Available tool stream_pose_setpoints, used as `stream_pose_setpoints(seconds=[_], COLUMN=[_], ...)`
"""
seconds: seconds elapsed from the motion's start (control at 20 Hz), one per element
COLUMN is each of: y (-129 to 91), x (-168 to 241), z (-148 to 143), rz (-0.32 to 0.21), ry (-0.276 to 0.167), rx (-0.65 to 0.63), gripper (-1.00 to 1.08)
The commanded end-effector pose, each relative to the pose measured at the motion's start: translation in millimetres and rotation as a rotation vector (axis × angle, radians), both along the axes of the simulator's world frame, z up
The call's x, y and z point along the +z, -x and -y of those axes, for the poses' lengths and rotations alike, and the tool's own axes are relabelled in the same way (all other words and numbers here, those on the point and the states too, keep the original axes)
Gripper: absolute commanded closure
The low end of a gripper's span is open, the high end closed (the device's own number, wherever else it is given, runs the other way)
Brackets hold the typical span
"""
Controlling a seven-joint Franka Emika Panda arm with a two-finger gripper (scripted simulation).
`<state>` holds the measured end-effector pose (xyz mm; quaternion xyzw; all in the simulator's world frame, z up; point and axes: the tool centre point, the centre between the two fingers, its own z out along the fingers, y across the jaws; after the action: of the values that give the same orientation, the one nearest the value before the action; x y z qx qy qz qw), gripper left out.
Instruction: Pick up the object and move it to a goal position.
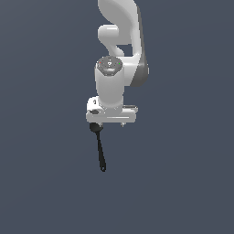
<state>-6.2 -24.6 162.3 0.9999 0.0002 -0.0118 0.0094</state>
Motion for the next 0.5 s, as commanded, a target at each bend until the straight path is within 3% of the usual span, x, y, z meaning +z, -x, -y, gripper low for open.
stream_pose_setpoints(seconds=[0.0,0.45], y=[0.0,-4.3], x=[0.0,16.4], z=[0.0,-1.7], rz=[0.0,0.016], ry=[0.0,0.014], rx=[0.0,0.056], gripper=[-0.92,-0.92])
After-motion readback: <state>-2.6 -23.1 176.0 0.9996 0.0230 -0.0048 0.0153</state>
